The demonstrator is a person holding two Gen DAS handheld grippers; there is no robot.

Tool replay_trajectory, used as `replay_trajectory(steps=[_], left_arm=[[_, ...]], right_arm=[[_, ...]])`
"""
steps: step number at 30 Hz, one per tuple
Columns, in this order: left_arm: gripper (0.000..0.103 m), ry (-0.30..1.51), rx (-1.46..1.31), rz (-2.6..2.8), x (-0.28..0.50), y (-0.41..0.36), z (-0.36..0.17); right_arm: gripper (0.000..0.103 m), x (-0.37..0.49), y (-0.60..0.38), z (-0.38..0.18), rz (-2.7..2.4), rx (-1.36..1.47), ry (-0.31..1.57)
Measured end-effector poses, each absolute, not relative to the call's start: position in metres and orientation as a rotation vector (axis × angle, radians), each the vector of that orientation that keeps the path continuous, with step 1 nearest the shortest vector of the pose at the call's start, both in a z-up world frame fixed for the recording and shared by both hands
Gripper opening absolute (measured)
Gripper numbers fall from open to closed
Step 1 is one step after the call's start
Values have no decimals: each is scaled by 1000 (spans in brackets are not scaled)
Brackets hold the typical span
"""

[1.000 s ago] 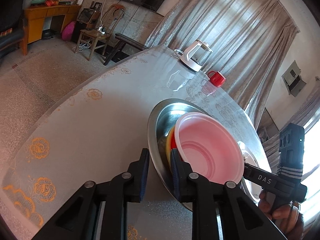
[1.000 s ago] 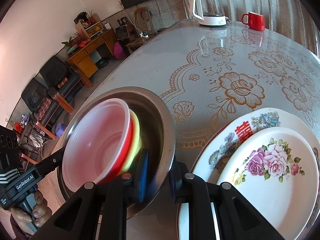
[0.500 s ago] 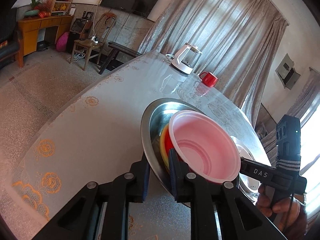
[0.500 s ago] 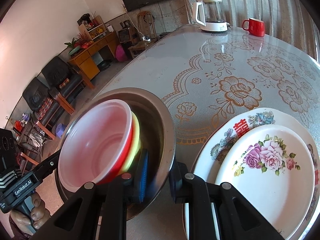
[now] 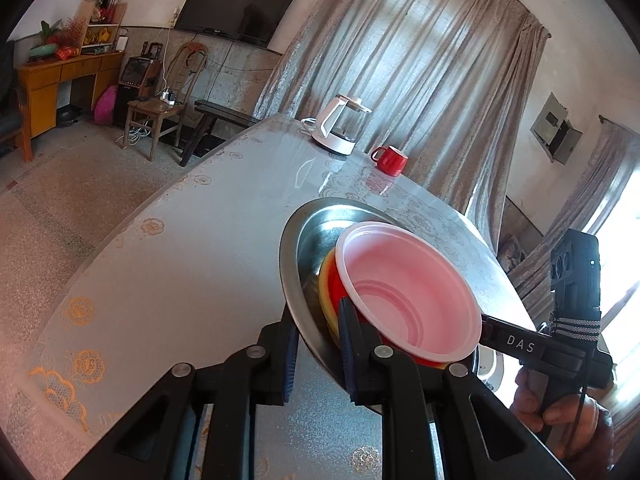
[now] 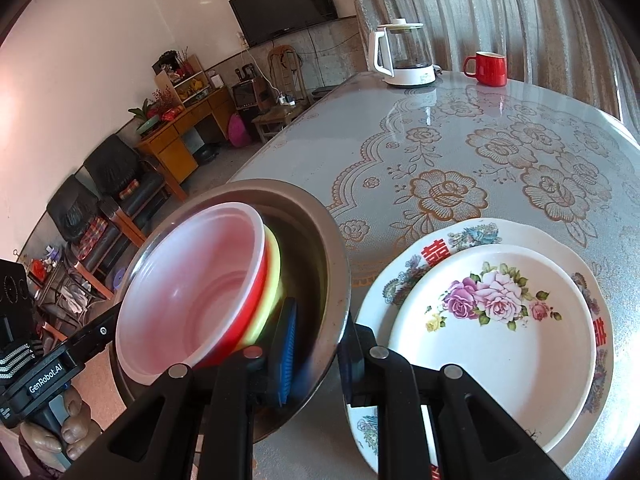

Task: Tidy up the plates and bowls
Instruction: 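Lift the steel bowl with nested bowls and carry it over the plate stack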

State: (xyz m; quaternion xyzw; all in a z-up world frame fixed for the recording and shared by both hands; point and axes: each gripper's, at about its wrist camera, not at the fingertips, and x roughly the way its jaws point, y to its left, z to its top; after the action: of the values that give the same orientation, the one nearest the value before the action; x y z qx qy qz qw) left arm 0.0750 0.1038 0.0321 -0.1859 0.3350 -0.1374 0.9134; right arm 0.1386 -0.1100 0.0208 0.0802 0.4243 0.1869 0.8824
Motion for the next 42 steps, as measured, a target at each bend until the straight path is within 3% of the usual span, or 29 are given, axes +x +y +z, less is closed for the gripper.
replay_trajectory(steps=[26,42], left_arm=[[21,743,-278,-550,108,-16,66],[22,903,-267,-542,128,-45,19]], right_arm=[[17,93,-237,57,140,322,756],[17,100,-269,23,65,375,833]])
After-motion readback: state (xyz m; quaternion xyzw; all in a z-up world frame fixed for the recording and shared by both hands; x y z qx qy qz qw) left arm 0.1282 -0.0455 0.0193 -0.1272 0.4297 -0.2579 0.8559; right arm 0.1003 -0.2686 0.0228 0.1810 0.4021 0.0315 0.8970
